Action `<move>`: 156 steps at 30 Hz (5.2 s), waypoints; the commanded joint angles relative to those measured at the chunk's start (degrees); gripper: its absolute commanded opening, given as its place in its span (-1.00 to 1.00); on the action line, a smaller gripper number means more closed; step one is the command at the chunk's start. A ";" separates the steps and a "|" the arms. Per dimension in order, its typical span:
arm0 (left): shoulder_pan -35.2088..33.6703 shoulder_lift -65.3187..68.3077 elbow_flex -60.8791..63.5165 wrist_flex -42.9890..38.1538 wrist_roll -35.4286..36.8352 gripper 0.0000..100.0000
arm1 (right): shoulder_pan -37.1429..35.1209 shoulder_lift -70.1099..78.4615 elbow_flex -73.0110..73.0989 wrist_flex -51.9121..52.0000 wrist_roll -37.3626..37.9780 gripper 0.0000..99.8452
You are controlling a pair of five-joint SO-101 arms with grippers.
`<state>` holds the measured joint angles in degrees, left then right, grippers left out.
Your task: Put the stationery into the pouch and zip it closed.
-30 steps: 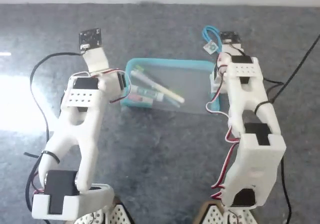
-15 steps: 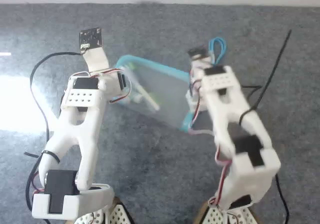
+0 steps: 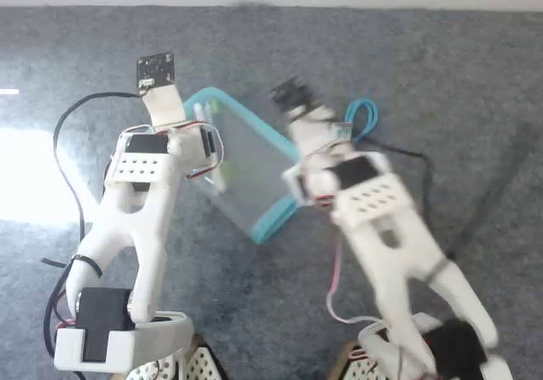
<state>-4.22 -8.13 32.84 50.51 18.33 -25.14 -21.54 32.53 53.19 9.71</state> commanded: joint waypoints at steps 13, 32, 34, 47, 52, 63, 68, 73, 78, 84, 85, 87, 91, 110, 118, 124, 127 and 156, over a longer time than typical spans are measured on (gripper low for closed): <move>-0.09 -0.88 -0.75 -0.35 -0.26 -0.78 | 14.02 35.47 -30.95 2.77 26.46 -0.22; -7.82 0.70 3.74 3.96 -8.26 -0.79 | 12.88 57.10 -51.34 14.20 28.31 -0.41; -4.92 3.87 3.30 3.87 -8.26 -0.79 | 13.41 57.36 -51.25 14.20 28.22 -0.43; -0.18 26.64 -23.60 5.71 -8.35 -0.79 | 13.76 49.63 -39.03 19.12 29.80 -0.73; 1.49 37.19 -41.98 13.71 -8.00 -0.79 | 10.15 34.59 -23.03 17.80 30.33 -0.73; 1.05 52.75 -77.32 31.82 -8.35 -0.79 | -10.24 4.44 -0.70 15.43 21.19 -0.73; 1.05 53.27 -92.18 40.62 -11.87 -0.79 | -17.80 0.84 -1.23 19.38 15.82 -0.73; -2.29 53.27 -100.44 46.95 -13.19 -0.79 | -22.20 -2.68 -1.32 20.09 6.33 -0.73; -9.05 51.69 -99.38 50.29 -13.19 -0.79 | -22.02 -7.78 -2.02 18.59 -0.88 -0.73; -16.70 43.34 -91.65 50.20 -22.33 -0.96 | -13.93 -13.67 -3.69 9.63 -4.66 -0.76; -17.32 41.41 -89.10 50.20 -24.88 -0.98 | -12.88 -13.58 -5.01 9.10 -5.01 -0.81; -18.20 36.57 -83.03 50.20 -29.71 -0.96 | -11.82 -12.18 -8.53 9.01 -5.19 -0.94; -18.46 23.91 -67.47 49.93 -40.00 -0.92 | -11.38 -6.55 -17.58 10.42 -5.01 -0.92; -9.32 -60.57 19.12 22.77 -40.35 -0.60 | -7.43 9.80 -49.41 17.36 -7.65 -0.99; 3.16 -73.23 24.48 15.56 -18.81 -0.59 | -7.69 9.63 -49.49 17.45 -16.53 -0.99; 12.84 -72.97 25.27 6.51 -12.48 -0.41 | -9.45 9.36 -49.49 18.59 -16.70 -0.99; 15.38 -72.97 28.26 1.67 -11.43 -0.40 | -9.19 9.01 -49.76 20.09 -16.79 -0.99; 17.76 -60.84 26.24 -15.65 -13.98 -0.40 | -12.09 1.80 -50.73 24.75 -14.51 -0.99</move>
<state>13.36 -70.64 62.20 37.67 5.76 -36.40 -16.35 -14.33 77.54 -5.93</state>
